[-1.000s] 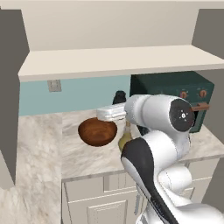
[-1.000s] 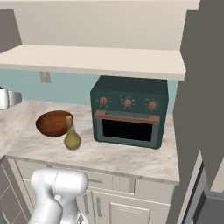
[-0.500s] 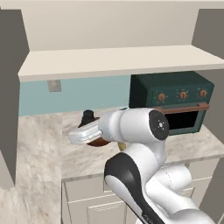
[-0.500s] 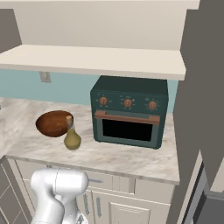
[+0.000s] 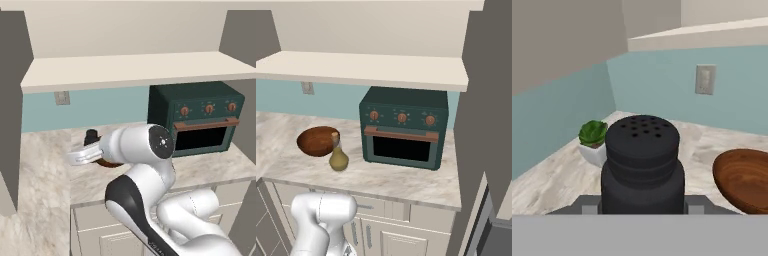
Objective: Retrieve the bottle and the shaker from the cabinet and place them next to the mixing bowl on the counter. Then add garlic from the fridge to the mixing bowl.
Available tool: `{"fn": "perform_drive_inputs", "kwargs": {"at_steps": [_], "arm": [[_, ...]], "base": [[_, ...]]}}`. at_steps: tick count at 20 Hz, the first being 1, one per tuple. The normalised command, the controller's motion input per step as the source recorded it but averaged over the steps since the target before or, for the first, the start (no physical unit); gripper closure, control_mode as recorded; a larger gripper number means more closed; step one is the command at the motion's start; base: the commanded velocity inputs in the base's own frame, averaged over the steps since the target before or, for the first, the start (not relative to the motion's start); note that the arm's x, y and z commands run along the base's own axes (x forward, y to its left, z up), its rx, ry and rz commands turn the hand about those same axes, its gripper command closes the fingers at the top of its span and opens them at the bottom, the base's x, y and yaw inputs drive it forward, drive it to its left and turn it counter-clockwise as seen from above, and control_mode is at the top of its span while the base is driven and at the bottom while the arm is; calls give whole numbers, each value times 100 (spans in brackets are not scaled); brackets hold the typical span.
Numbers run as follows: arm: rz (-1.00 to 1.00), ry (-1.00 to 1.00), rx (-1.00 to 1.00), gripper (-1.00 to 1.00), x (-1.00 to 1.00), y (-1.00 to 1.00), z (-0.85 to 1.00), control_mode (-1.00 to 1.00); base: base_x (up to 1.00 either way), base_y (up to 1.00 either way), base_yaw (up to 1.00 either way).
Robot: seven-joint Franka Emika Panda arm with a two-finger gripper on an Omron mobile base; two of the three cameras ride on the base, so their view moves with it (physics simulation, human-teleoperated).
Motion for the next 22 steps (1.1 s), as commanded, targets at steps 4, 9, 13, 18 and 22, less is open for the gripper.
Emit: {"fn": "perform_drive_inputs", "kwargs": {"at_steps": [4, 9, 13, 18, 22], "arm": [[-15, 0, 0, 100, 23, -6, -55, -100], [-9, 6, 0, 100, 61, 0, -62, -100], [-3, 11, 0, 100, 71, 0, -21, -100], [-4, 14, 0, 100, 37, 16, 0, -100], [-6, 3, 0, 100, 31, 29, -1, -100]], "base": [[0, 0, 0], [0, 0, 0], [0, 0, 0], [0, 0, 0], [0, 0, 0]]}}
